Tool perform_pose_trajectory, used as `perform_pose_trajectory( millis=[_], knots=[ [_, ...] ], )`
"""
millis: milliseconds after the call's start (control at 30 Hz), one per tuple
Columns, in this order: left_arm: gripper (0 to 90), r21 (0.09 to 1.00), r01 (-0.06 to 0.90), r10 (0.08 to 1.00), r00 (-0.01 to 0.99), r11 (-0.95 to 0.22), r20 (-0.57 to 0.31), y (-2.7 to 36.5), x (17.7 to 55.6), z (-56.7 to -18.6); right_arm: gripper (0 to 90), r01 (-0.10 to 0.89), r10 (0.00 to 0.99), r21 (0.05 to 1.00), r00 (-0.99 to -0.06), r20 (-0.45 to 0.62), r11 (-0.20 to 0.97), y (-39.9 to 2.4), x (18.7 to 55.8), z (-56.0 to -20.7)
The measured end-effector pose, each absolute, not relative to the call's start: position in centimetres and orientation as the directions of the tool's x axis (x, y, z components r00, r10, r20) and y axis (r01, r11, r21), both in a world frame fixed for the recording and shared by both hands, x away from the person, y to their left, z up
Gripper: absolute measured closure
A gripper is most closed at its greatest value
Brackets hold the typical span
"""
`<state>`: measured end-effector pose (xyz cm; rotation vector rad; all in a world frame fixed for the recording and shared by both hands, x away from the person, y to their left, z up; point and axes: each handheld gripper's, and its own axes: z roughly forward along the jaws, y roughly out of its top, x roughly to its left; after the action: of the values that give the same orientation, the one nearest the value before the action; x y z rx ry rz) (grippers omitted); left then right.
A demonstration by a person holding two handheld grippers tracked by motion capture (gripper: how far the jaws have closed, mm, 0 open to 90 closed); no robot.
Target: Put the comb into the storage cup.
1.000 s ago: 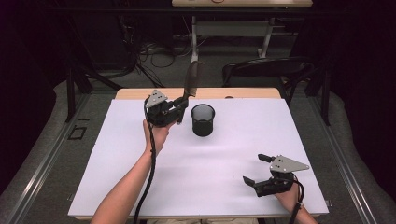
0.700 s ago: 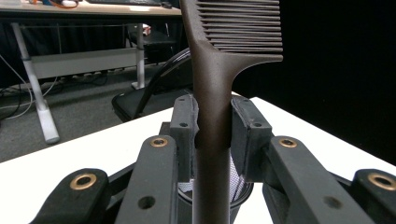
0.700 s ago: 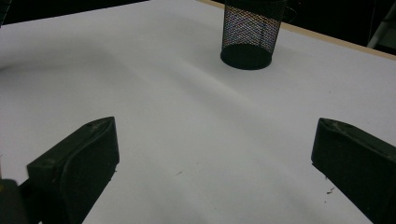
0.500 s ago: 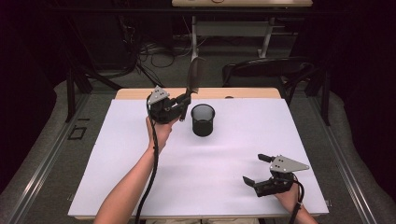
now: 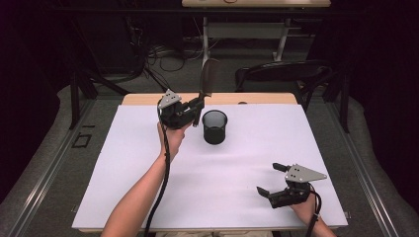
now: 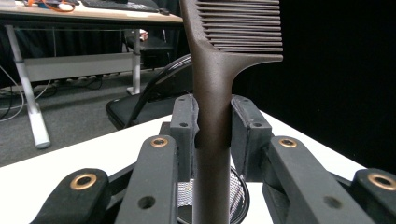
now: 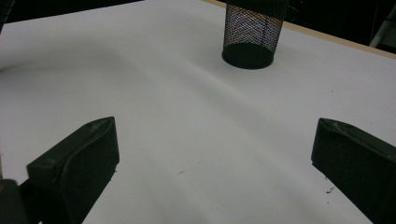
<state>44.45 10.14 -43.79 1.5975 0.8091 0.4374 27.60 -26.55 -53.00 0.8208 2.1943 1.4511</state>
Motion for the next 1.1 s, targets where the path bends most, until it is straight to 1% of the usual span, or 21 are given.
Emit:
perform_pose_trajectory(
  millis=[533, 1100],
  knots=[
    [72.5, 0.970, 0.242, 0.702, 0.691, 0.000, -0.172, 9.2, 45.1, -44.1, 0.6, 0.257, 0.655, 0.919, -0.756, -0.001, 0.298, -26.6, 27.6, -53.0],
    [72.6, 0.971, 0.239, 0.718, 0.673, 0.019, -0.179, 8.4, 45.8, -44.5, 0.6, 0.254, 0.655, 0.921, -0.756, -0.002, 0.296, -26.6, 27.6, -53.0]
  ],
)
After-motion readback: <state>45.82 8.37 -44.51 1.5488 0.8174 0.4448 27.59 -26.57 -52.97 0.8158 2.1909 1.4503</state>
